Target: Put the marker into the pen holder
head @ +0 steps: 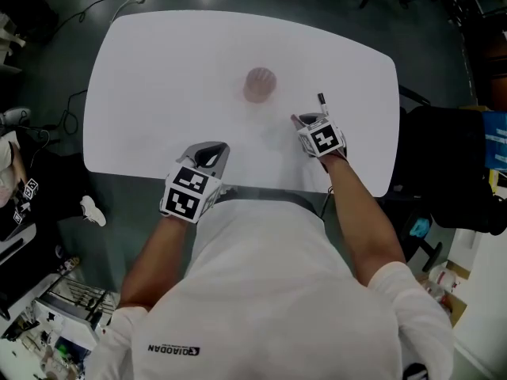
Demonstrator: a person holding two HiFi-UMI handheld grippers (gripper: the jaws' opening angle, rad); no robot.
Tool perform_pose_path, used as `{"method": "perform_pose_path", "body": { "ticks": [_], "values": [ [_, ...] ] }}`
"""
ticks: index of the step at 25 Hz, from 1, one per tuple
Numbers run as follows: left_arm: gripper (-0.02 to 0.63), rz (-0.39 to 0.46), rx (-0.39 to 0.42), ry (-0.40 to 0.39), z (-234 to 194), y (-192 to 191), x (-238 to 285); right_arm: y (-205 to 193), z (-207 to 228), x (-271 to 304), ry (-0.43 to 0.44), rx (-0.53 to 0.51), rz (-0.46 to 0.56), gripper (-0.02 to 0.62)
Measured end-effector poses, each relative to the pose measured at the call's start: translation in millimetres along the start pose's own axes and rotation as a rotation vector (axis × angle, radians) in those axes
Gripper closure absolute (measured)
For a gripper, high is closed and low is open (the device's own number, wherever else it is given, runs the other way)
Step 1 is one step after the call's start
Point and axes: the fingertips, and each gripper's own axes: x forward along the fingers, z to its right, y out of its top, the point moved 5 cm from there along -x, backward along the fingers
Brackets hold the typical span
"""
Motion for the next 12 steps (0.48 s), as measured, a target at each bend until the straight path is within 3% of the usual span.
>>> {"method": "perform_pose_path", "body": {
  "ticks": [6, 12],
  "values": [
    [0.58, -0.007, -0.022, 0.016, -1, 9, 9, 3, 11, 19, 0.089, -0.01, -0.131, 0.491],
    [0.58, -0.01, -0.039, 0.029, -1, 16, 14, 14, 14, 29, 0.16, -0.044, -0.2, 0.491]
  ]
}}
